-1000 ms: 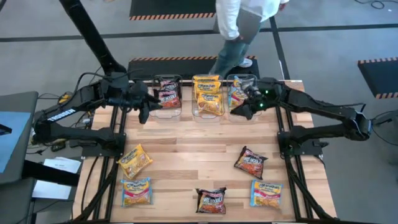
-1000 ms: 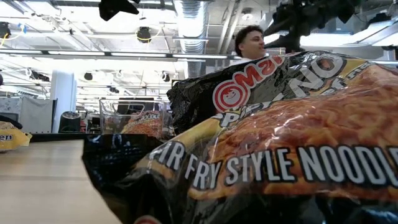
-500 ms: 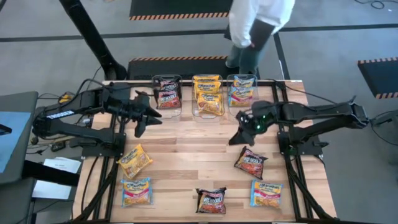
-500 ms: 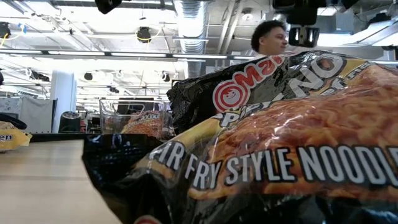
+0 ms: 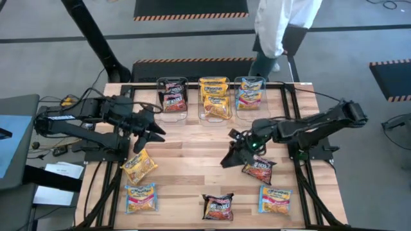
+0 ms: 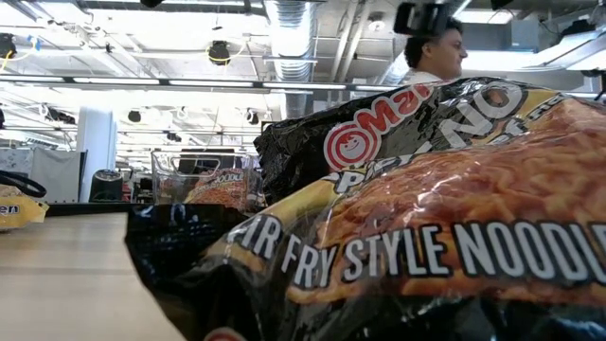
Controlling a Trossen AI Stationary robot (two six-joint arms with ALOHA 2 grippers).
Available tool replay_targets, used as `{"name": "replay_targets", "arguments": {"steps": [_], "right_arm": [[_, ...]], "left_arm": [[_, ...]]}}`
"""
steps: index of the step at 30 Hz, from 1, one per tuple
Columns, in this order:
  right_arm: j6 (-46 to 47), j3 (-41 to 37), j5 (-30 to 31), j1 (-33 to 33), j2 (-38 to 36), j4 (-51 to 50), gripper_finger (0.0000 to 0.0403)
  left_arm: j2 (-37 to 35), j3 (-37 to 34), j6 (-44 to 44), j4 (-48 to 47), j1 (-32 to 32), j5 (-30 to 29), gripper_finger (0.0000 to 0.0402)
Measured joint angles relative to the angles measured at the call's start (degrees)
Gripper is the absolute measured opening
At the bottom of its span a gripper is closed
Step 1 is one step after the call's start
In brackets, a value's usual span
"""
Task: Sort Maruchan noodles
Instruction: Put the black noodle pack into the left transparent bin
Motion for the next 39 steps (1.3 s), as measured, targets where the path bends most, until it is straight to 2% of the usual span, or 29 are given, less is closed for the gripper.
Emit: {"name": "replay_targets", "arguments": {"steps": [7, 15, 19, 24, 31, 33, 39], "right_arm": [[5.6, 0.0, 0.0, 2.9, 7.0, 14.3, 0.0231], [10.3, 0.5, 0.4, 5.3, 16.0, 32.4, 0.0235], [8.1, 3.5, -0.2, 6.7, 19.5, 31.3, 0.0235], [1.7, 8.7, -3.0, 8.3, 21.6, 21.3, 0.0235], [-13.1, 17.6, -0.3, 9.1, 21.2, -16.0, 0.0234], [-16.3, 19.1, 1.4, 9.3, 21.2, -23.4, 0.0234], [-19.1, 19.4, 3.3, 10.2, 21.3, -29.1, 0.0234]], "left_arm": [[0.0, 0.0, -3.1, 0.0, -4.6, -0.7, 0.0141], [0.0, 0.0, -4.4, 0.1, -7.5, -1.2, 0.0141], [0.0, 0.0, -4.5, 0.1, -8.3, -3.2, 0.0141], [0.0, 0.0, -4.6, 0.1, -8.6, -4.6, 0.0141], [0.0, 0.0, -4.7, 0.1, -8.6, -6.0, 0.0141], [0.0, 0.0, -4.7, 0.1, -8.6, -7.0, 0.0141], [0.0, 0.0, -5.8, 0.1, -8.6, -7.5, 0.0141]]}}
